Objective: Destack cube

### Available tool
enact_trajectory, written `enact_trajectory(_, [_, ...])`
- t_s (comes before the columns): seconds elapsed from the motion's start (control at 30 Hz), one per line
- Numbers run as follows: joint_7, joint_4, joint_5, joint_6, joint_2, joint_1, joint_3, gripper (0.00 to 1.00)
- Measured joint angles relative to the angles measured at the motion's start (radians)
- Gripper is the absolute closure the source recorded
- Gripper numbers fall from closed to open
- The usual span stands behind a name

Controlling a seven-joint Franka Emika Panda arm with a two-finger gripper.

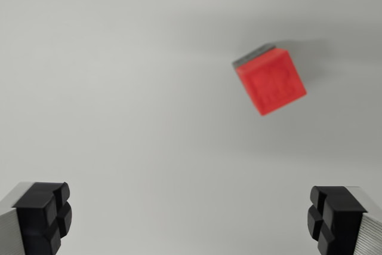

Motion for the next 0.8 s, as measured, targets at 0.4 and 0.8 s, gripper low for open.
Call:
enact_trajectory(0.4, [0.0, 0.0, 0.0, 0.0, 0.0, 0.0, 0.0, 0.0])
enact_trajectory(0.8, [-0.055, -0.006, 0.0, 0.014, 0.015, -0.008, -0.001, 0.0])
